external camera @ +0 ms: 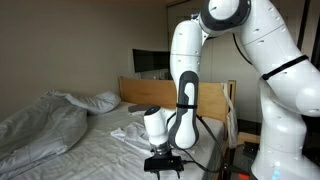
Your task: Fold the white cloth
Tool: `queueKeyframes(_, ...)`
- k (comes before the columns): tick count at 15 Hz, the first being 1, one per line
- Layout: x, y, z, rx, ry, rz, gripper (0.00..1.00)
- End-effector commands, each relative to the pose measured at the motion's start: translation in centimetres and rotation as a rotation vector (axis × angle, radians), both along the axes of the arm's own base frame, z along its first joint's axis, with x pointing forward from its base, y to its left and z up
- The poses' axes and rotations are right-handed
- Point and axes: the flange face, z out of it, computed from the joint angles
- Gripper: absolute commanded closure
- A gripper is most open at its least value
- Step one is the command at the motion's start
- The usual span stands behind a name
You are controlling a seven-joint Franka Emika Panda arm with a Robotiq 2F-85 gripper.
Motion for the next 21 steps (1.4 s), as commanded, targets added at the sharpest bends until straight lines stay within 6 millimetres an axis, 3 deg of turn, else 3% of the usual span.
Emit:
queueKeyframes(1,0.3,-1.8,-1.6,0.034,-0.098,-0.165,0.00)
queueKeyframes(2,0.5,-2.0,-1.3,0.044,-0.113,-0.218,0.00)
queueKeyframes(6,0.3,1.3,-0.6,0.089,-0.117,-0.318,0.00)
queueKeyframes(9,-0.5,1.7,-0.2,0.096,-0.146,-0.434,0.00)
queueKeyframes(14,-1.0,-1.0,-1.0,0.083,-0.238,-0.569,0.00)
queueKeyframes(21,-1.7,-7.2,-1.1,-0.007,-0.331,-0.704,0.00)
